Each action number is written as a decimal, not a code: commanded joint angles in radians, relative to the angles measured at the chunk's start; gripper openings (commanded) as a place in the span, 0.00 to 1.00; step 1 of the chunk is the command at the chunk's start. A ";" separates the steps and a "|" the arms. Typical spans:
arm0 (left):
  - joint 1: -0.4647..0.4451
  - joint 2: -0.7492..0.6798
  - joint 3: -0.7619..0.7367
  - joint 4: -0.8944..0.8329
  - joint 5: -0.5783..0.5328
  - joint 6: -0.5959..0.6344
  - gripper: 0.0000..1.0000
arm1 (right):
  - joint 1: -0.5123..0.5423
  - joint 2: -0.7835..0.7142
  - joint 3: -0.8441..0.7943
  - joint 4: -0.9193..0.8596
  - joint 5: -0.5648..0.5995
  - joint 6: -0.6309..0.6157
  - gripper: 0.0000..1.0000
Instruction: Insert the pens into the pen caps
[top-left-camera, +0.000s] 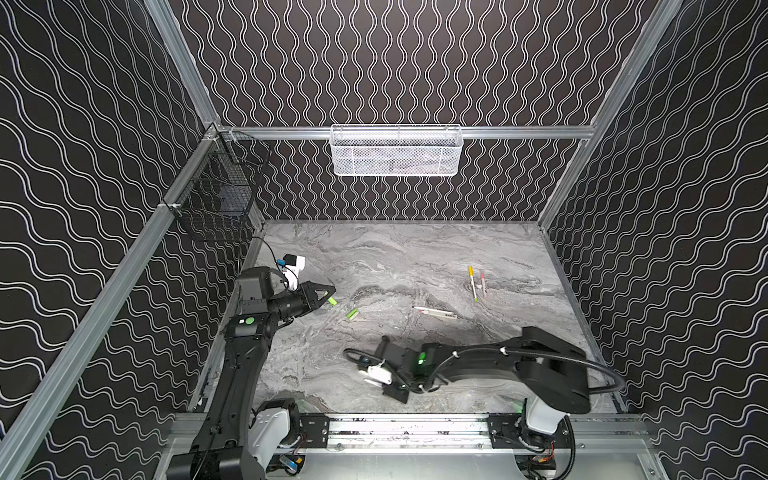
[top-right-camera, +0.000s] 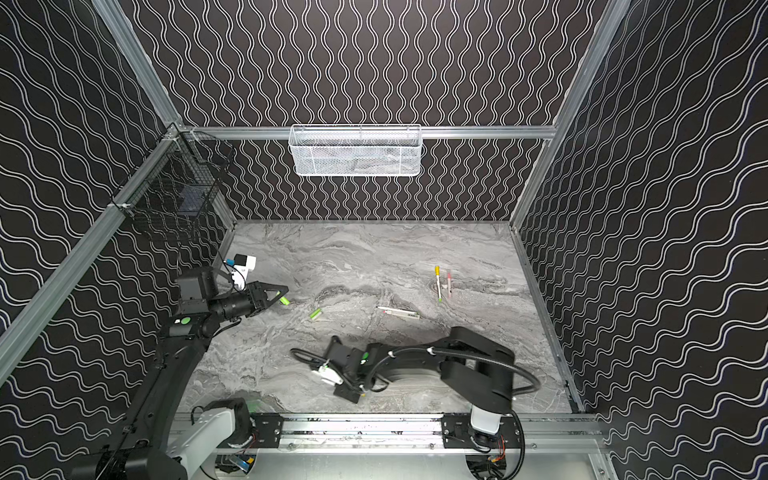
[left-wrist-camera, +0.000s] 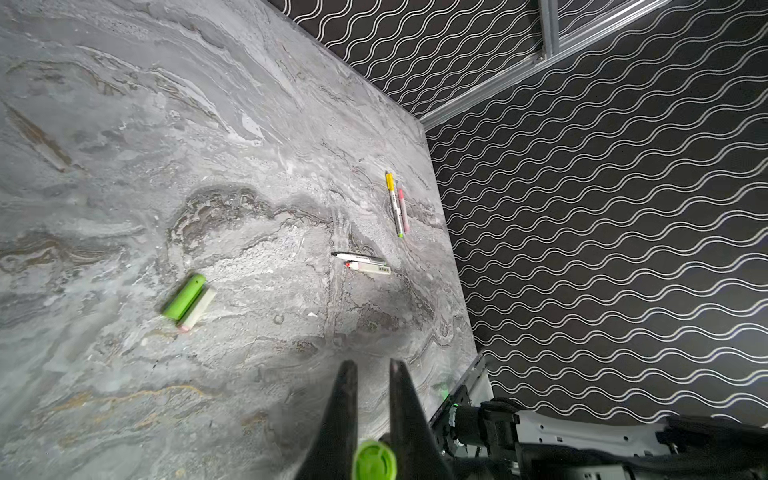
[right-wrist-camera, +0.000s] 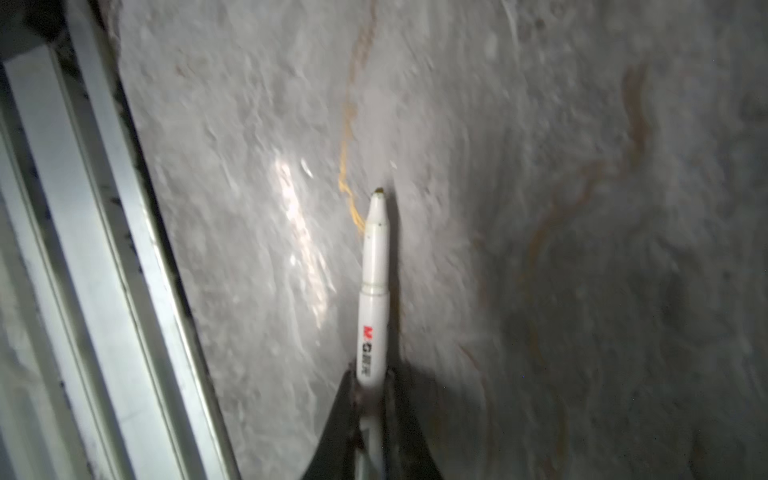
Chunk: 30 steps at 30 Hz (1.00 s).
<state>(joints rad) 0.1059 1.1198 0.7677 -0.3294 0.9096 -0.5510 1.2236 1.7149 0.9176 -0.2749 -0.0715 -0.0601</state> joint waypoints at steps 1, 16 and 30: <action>-0.004 0.003 -0.013 0.106 0.049 -0.032 0.00 | -0.075 -0.068 -0.064 0.120 -0.032 0.084 0.03; -0.155 0.056 -0.028 0.195 0.084 -0.026 0.00 | -0.306 -0.343 -0.217 0.361 -0.154 0.192 0.00; -0.283 0.138 -0.051 0.503 0.205 -0.149 0.00 | -0.348 -0.499 -0.236 0.328 -0.366 0.091 0.00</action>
<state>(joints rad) -0.1722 1.2407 0.7189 0.0418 1.0534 -0.6521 0.8753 1.2423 0.6868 0.0681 -0.3290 0.0841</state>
